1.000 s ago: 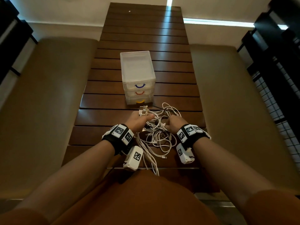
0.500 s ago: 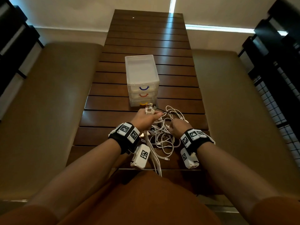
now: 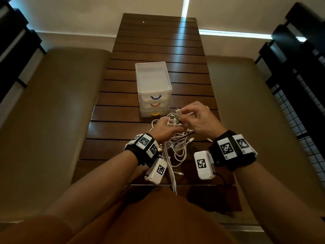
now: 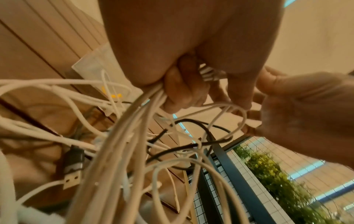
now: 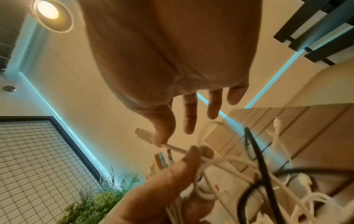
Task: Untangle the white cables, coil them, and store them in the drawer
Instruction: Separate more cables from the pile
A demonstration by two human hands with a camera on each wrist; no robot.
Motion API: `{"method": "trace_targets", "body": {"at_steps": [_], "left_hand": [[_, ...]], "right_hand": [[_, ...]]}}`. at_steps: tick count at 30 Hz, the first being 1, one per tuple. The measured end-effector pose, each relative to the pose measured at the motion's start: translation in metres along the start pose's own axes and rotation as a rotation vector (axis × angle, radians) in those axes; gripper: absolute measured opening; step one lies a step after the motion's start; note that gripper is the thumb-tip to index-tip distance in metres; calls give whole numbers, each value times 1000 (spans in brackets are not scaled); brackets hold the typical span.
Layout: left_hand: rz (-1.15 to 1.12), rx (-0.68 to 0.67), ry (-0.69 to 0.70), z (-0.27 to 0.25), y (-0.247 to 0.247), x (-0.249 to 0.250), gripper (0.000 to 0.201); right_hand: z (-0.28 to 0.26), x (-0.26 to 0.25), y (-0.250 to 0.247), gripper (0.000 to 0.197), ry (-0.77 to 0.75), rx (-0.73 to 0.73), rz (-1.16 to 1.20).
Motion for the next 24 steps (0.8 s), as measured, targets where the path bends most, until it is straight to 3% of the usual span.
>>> {"method": "trace_targets", "body": {"at_steps": [2, 4, 7, 12, 14, 16, 21, 24], "left_hand": [[18, -19, -12, 0, 3, 0, 11], [72, -47, -48, 0, 8, -3, 6], [147, -45, -93, -2, 12, -9, 21], [178, -96, -143, 0, 8, -2, 17], [292, -45, -118, -1, 7, -1, 10], [322, 68, -60, -4, 3, 2, 7], [70, 263, -5, -5, -19, -4, 7], [47, 285, 9, -8, -20, -4, 16]], "right_hand": [[-2, -9, -11, 9, -34, 30, 62], [-4, -24, -20, 13, -128, 47, 270], [-7, -50, -40, 23, -272, 108, 564], [-10, -56, -51, 9, -356, 169, 823], [-10, -55, -48, 10, -340, 139, 755], [-6, -48, -39, 14, -286, 74, 536], [-2, 6, 23, 35, -60, -210, 176], [-7, 23, 35, 24, -45, -132, 67]]}}
Point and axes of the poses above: each hand's wrist, its own z-axis towards the middle knuckle, its own y-axis out of the palm, x = y × z, the point moved 7 cm from there along z, towards the middle knuckle, and after that the axes turned 7 degrees about -x, right-handed, at the moved point
